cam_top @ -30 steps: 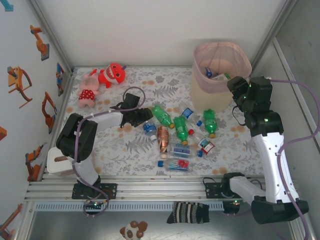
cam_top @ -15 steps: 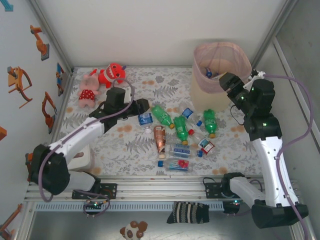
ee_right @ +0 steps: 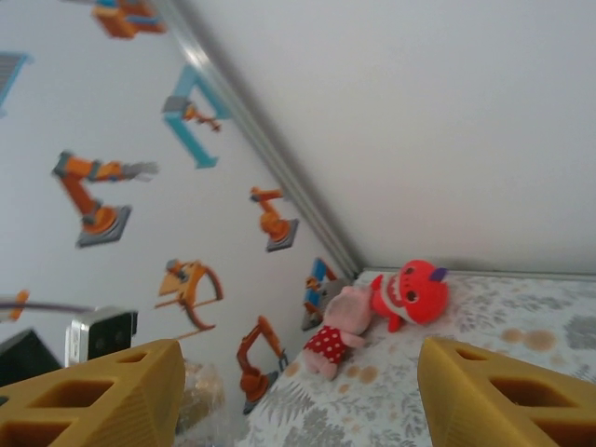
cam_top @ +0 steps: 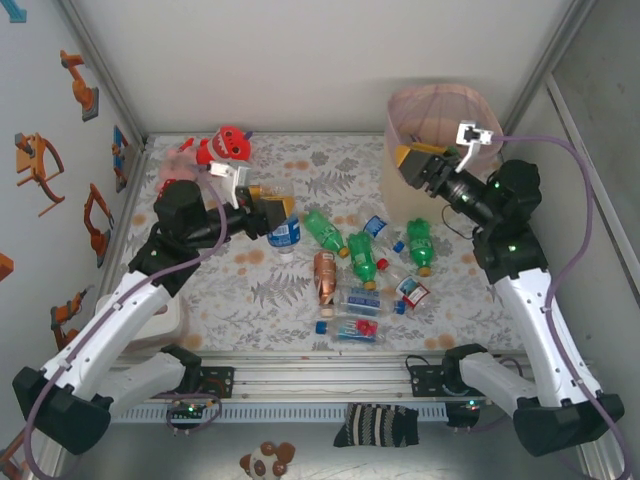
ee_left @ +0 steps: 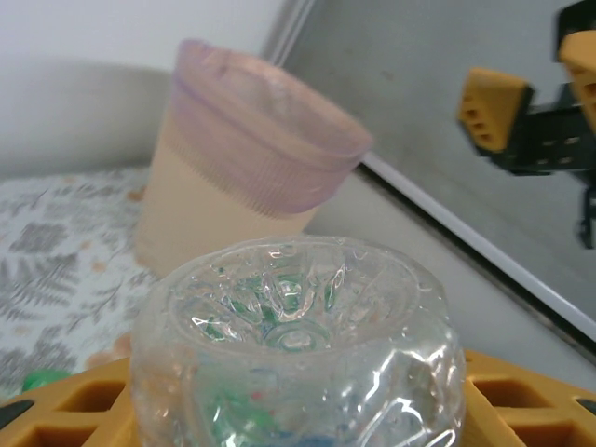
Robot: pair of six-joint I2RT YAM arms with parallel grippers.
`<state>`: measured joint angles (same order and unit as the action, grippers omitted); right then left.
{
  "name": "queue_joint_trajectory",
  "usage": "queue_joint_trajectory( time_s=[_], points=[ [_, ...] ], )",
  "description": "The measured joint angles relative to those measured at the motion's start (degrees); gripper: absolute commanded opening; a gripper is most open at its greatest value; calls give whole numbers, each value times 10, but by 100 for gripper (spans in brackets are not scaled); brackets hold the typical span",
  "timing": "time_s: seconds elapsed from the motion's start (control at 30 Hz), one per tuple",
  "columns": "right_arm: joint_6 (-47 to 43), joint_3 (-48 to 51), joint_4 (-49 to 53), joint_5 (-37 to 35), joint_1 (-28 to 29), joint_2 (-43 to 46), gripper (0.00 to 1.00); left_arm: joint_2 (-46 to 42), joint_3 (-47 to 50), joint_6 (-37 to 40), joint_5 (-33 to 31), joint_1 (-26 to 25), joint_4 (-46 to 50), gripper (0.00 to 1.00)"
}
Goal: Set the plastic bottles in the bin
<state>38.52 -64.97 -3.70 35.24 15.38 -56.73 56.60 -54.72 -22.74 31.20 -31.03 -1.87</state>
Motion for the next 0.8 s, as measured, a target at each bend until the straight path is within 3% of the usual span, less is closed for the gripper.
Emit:
queue_joint_trajectory(
  time_s=[0.37,0.8],
  points=[
    [-191,-10,1,39,196,-66,79,-27,0,2,103,-1,-67,57],
    [-281,-64,28,64,303,-145,84,-47,-13,1,158,-5,-93,57]
  ],
)
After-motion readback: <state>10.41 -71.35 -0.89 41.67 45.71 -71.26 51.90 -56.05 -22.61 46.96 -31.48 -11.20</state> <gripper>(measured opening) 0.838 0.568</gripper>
